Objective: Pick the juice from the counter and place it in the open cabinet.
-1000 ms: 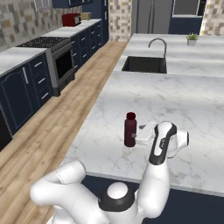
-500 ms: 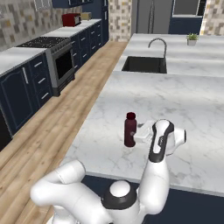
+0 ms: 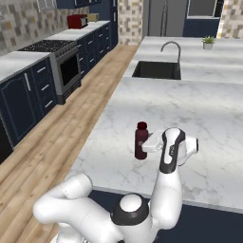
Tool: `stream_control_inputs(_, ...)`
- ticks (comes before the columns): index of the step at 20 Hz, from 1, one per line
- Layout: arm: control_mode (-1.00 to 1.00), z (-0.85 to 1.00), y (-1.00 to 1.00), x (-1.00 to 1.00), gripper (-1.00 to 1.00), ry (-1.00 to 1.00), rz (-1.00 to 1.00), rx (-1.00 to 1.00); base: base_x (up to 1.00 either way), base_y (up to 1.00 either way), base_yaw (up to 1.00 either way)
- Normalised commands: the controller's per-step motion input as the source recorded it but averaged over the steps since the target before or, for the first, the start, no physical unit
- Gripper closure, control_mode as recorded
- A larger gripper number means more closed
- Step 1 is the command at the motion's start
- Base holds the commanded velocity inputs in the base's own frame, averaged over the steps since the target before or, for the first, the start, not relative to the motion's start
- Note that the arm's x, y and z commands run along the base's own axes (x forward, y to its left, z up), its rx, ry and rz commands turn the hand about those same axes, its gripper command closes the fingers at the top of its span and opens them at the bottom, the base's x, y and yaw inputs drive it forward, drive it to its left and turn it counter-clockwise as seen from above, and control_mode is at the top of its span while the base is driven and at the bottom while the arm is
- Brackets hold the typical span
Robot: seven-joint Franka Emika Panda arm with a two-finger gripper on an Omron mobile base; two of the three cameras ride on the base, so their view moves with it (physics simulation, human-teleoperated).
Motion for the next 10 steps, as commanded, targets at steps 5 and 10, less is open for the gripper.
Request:
stream_control_inputs(5, -1.00, 0.00, 0.01, 0.01, -1.00, 0.00, 0.00, 0.00, 0.00, 0.00, 0.00)
stream_control_inputs(10, -1.00, 0.00, 0.00, 0.00, -1.00, 0.00, 0.00, 0.00, 0.00, 0.00, 0.00)
